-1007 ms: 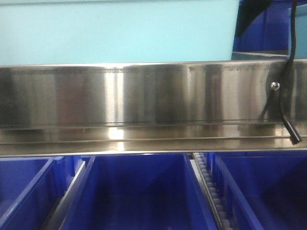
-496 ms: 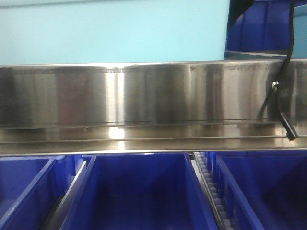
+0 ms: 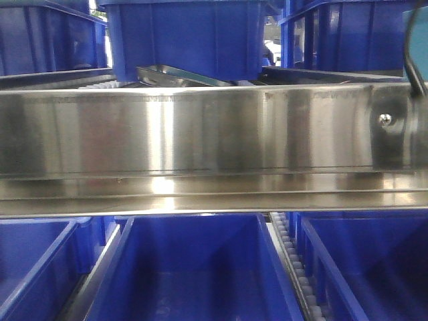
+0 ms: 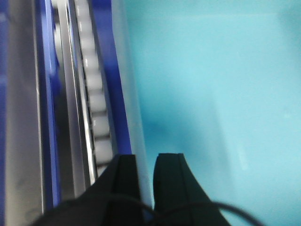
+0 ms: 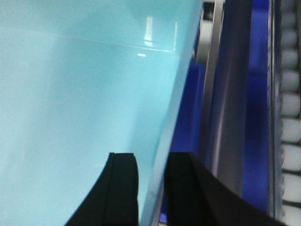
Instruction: Move two blue bins to right shelf middle
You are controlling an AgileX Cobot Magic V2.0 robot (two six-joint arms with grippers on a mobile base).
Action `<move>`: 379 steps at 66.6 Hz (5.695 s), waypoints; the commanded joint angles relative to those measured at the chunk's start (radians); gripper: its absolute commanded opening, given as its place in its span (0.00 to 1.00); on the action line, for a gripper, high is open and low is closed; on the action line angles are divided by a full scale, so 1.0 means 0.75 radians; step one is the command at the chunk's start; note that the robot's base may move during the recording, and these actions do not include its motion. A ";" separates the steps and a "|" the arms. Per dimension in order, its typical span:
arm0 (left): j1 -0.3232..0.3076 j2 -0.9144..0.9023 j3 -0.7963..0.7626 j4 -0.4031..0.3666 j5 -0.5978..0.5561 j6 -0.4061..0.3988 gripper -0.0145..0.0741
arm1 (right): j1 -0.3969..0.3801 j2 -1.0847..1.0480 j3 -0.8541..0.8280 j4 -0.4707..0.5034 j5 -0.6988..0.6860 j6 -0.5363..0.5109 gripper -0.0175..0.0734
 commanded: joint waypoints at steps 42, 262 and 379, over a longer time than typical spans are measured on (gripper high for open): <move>-0.010 -0.044 -0.214 -0.049 0.033 -0.030 0.04 | -0.005 -0.021 -0.213 -0.079 0.032 0.007 0.02; -0.010 -0.044 -0.214 -0.049 0.033 -0.030 0.04 | -0.005 -0.021 -0.213 -0.079 -0.003 0.007 0.02; -0.010 -0.044 -0.214 -0.049 0.033 -0.030 0.04 | -0.005 -0.021 -0.213 -0.079 -0.003 0.007 0.02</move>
